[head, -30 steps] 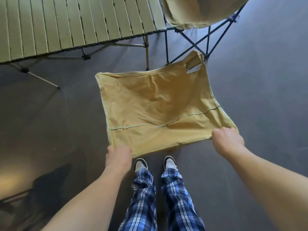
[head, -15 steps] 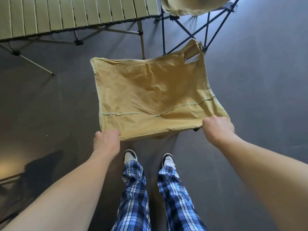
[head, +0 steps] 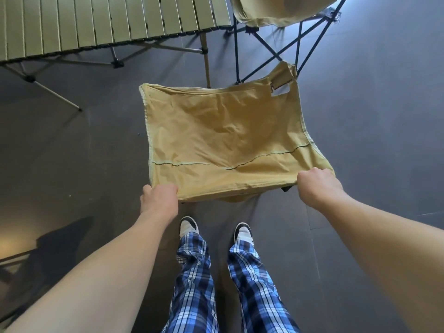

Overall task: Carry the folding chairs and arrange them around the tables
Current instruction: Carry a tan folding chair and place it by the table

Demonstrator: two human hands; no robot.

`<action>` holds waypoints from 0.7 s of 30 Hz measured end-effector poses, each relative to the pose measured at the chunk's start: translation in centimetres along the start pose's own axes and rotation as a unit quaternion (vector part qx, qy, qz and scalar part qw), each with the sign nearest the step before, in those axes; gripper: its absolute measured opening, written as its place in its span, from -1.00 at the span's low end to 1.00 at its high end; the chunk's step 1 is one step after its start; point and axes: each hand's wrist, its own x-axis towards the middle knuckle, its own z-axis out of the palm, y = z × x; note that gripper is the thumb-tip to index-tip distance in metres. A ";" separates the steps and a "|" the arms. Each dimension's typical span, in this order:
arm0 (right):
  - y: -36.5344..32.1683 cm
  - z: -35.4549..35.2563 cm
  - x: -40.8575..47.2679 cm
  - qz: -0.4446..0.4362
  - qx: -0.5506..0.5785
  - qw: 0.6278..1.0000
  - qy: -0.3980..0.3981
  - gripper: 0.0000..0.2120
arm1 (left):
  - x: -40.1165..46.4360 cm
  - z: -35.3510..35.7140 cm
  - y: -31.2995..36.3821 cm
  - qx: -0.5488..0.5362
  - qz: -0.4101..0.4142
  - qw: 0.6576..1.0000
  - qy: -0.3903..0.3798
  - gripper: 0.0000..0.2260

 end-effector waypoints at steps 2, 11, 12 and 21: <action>-0.3 -0.5 -0.1 -0.005 0.016 1.000 -0.018 -0.81 | 0.0 -0.5 -0.1 -0.008 0.006 1.000 -0.021 -0.61; -9.0 -7.8 -2.9 -0.153 -0.040 0.985 0.067 -0.83 | -3.9 -2.6 -2.2 -0.209 0.042 0.977 -0.009 -0.66; -11.4 -8.5 -3.5 -0.185 -0.041 0.978 0.086 -0.83 | -5.0 -2.6 -3.3 -0.241 0.031 0.970 0.013 -0.67; -29.6 -5.8 -15.5 -0.405 -0.143 0.897 0.107 -0.85 | -17.3 6.1 -17.9 -0.364 -0.169 0.916 0.013 -0.73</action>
